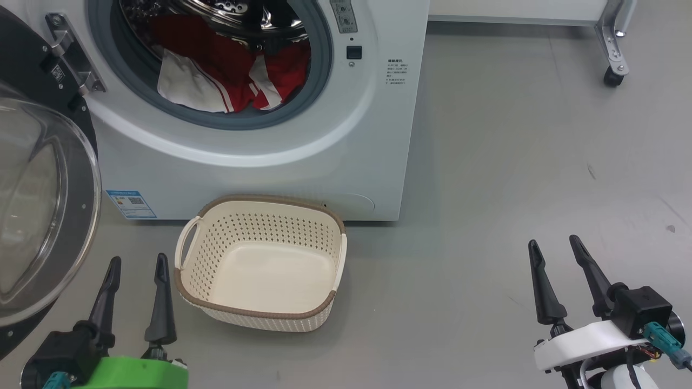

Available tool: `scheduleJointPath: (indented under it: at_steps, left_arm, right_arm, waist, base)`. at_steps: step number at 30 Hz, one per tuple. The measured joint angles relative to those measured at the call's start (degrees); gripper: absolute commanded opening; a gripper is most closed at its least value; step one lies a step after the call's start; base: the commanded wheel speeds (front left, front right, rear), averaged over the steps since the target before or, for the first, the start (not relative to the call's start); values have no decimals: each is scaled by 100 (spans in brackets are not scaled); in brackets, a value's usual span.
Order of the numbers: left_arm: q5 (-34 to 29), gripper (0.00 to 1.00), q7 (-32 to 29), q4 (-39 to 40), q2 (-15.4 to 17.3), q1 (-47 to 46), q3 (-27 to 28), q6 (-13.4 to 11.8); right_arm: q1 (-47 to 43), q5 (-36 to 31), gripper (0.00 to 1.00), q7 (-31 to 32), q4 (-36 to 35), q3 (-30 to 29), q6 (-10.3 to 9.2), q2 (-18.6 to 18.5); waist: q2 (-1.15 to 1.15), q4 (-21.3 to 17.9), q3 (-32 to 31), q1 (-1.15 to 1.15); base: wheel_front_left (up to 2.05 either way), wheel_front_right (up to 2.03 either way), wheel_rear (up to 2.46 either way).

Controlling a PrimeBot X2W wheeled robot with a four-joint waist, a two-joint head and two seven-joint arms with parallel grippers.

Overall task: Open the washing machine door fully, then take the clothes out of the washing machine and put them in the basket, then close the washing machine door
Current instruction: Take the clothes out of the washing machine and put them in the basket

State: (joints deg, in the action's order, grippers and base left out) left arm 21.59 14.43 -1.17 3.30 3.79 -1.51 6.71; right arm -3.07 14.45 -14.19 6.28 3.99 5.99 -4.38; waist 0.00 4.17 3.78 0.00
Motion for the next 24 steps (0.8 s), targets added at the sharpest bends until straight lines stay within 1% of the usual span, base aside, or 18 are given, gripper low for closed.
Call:
scheduleJointPath:
  at_steps: [8, 12, 24]
  left_arm:
    - [-30, 100, 0, 112, -15, 1, 107, 15]
    - [-178, 100, 1, 41, -18, 8, 66, 15]
    - [-40, 100, 1, 4, -32, 36, -12, 16]
  right_arm:
    - [0, -7, 100, 0, 10, -24, 0, 10]
    - [1, -20, 100, 0, 25, -25, 1, 12]
    - [1, -42, 100, 0, 60, -24, 43, 21]
  waist:
    - [0, 21, -12, 0]
    - [0, 38, -26, 0]
    - [0, 84, -83, 0]
  base:
    - [158, -158, 0]
    - [177, -177, 0]
    - [146, -146, 0]
